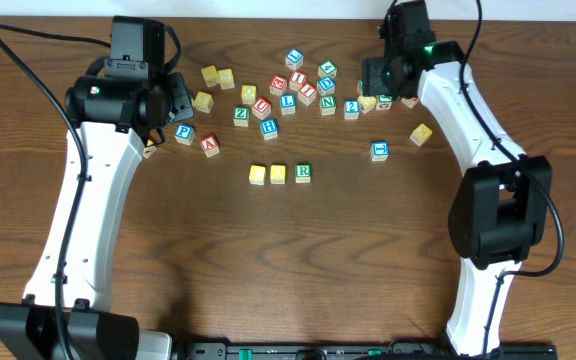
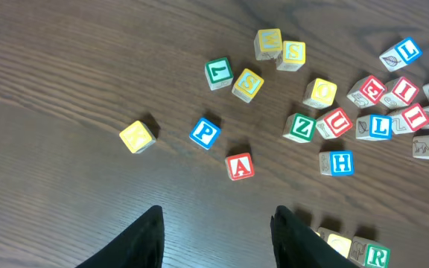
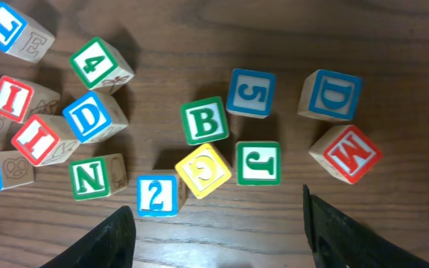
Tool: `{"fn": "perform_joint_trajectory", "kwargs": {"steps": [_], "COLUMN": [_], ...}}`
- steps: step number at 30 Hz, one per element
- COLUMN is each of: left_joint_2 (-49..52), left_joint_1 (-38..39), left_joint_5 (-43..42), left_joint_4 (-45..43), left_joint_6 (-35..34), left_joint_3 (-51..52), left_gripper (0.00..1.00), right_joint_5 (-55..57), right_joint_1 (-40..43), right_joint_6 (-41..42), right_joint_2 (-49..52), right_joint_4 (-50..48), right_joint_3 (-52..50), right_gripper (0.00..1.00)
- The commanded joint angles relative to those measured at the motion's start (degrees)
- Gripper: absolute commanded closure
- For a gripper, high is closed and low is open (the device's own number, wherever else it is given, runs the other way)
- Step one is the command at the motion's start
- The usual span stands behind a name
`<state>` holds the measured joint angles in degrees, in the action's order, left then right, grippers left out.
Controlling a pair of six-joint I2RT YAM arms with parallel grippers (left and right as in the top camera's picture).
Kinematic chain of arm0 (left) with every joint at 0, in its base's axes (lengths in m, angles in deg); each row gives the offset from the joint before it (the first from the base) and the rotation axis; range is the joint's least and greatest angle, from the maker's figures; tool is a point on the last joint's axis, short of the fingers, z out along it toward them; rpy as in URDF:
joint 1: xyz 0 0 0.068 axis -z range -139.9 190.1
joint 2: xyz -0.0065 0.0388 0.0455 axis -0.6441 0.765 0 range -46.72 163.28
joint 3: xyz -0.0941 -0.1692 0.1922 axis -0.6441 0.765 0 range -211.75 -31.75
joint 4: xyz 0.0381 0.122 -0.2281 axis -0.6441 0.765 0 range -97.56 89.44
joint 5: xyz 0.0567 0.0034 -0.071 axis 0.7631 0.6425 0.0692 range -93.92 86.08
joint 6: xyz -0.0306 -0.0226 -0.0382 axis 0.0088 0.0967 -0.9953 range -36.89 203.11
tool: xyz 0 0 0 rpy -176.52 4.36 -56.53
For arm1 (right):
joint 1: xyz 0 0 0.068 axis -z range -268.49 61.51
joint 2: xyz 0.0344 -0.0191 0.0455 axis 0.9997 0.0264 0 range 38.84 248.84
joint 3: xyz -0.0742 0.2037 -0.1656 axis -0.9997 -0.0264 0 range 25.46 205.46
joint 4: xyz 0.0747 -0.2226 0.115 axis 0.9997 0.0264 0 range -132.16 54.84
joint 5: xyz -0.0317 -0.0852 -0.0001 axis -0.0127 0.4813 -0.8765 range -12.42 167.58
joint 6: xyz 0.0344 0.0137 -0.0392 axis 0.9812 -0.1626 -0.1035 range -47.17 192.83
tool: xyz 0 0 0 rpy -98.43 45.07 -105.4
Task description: Spell out CORL
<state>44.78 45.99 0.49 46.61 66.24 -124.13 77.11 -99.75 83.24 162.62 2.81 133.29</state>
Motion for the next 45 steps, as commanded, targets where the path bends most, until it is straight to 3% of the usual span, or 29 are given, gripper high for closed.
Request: {"fn": "perform_joint_trajectory", "kwargs": {"steps": [1,16,34,45], "left_joint_2": [-0.52,-0.52,-0.52,-0.52], "left_joint_1": [-0.09,-0.09,-0.09,-0.09], "left_joint_5": [-0.31,-0.31,-0.31,-0.33], "left_joint_4": [0.17,0.17,-0.26,-0.22], "left_joint_6": [0.31,0.31,0.31,0.28], "left_joint_3": [0.28,0.28,0.28,0.39], "left_gripper": [0.42,0.19,0.17,0.17], "right_joint_5": [-1.22,-7.08,-8.87,-8.74], "right_joint_1": [0.48,6.36,-2.08,-2.34], "right_joint_6": [-1.07,1.38,1.09,3.54], "right_joint_2": [-1.18,-1.16,-1.16,-1.16], "right_joint_4": [-0.20,1.20,-3.08,-1.64], "right_joint_3": [0.00,0.00,0.00,-0.02], "right_gripper": [0.32,0.31,0.29,0.29]}}
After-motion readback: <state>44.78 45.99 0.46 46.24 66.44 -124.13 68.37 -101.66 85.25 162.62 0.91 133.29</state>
